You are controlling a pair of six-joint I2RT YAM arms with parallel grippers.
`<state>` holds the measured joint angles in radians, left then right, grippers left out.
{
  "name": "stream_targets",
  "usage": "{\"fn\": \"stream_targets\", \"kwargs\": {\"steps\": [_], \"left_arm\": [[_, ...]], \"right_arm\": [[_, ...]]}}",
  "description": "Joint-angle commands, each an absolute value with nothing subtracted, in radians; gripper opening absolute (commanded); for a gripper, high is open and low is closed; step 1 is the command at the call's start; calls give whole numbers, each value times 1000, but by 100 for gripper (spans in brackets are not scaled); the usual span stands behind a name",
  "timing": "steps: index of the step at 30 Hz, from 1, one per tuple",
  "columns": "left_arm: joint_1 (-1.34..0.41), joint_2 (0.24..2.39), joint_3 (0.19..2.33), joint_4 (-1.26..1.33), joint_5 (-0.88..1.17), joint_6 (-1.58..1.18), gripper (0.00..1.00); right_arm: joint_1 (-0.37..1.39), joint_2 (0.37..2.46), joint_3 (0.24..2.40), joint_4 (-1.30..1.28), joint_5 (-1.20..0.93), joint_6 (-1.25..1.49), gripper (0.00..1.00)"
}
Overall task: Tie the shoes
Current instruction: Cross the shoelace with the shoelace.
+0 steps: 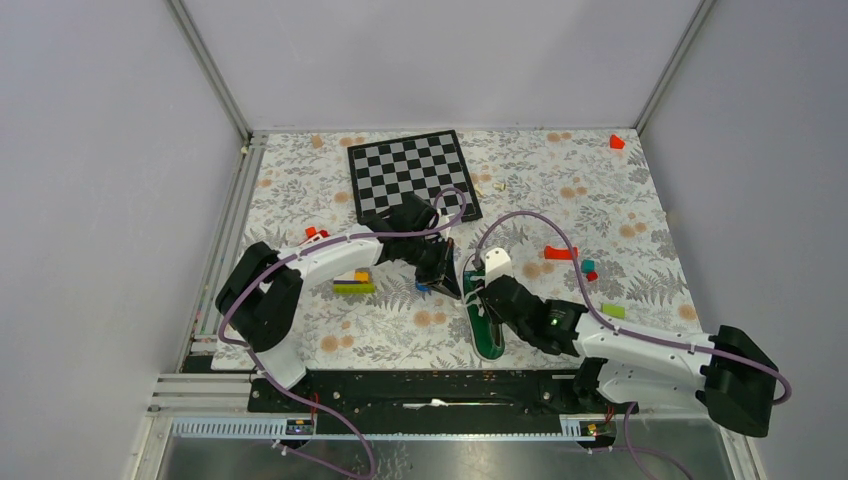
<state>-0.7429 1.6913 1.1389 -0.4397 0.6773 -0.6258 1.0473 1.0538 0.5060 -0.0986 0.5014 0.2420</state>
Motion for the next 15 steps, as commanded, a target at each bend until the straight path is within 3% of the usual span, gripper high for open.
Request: {"fn": "stream_targets", "kwargs": {"steps": [1,8,15], "left_arm": [[-747,1681,1177,-422,686,-614,0],[-747,1680,1173,-422,685,-612,0],[-747,1679,1172,-422,684,-610,0]], "right_arm": [[1035,999,552,-179,455,266,40],[1006,979,628,-269,322,280,42],[992,1004,676,-317,321,248,62]]}}
